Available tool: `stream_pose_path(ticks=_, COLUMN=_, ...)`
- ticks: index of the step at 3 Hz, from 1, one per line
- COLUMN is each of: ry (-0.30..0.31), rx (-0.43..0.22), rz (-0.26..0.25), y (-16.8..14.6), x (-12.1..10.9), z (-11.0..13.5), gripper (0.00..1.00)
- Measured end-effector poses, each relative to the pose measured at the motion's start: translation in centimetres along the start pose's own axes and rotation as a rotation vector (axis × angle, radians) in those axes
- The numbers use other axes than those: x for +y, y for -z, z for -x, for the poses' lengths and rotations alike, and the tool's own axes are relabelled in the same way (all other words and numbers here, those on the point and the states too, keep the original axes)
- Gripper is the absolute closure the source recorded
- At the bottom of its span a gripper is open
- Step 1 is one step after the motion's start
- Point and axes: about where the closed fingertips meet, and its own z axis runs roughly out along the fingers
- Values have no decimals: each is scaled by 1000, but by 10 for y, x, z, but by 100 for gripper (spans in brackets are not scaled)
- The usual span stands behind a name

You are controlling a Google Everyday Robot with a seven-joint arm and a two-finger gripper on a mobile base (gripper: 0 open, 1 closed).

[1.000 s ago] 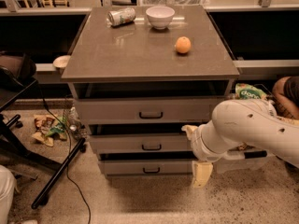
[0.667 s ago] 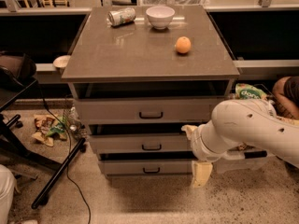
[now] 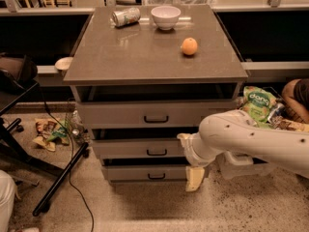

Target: Open middle drawer

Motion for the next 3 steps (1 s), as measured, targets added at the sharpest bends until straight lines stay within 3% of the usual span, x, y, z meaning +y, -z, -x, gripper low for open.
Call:
stream_pose_path(ticks=1, ry=-6, rx=-17, rz=-17, y=-57, x=-20, z=-10, gripper=0)
stream_pose_path(ticks=2, ry=-40, rx=-79, rz=-15, y=-106, x=-37, z=-18, gripper=0)
stream_pose_path(ticks=3, ry=-40, rx=-79, rz=-15, y=-106, x=-37, z=-18, gripper=0)
